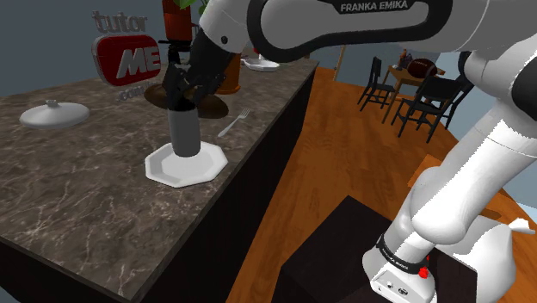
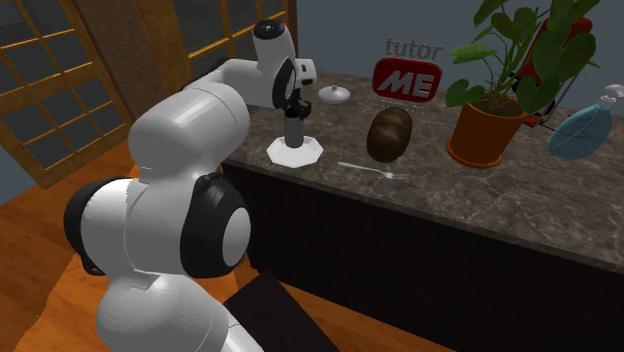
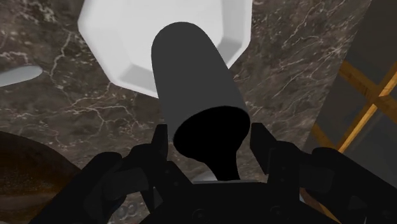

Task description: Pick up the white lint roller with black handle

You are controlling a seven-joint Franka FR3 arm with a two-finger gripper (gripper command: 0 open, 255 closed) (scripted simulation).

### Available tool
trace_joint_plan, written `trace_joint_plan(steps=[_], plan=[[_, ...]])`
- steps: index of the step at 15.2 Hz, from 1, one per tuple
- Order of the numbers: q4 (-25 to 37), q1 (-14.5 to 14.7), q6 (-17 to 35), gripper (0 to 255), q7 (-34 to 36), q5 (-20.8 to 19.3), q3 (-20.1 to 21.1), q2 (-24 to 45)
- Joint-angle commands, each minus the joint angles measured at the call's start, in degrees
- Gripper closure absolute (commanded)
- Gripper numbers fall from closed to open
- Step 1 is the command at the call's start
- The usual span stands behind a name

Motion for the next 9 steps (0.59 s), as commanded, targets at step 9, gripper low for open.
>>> trace_joint_plan(steps=[9], plan=[[7.0,-0.2,-6.4,255,0.6,-0.7,0.0,0.7]])
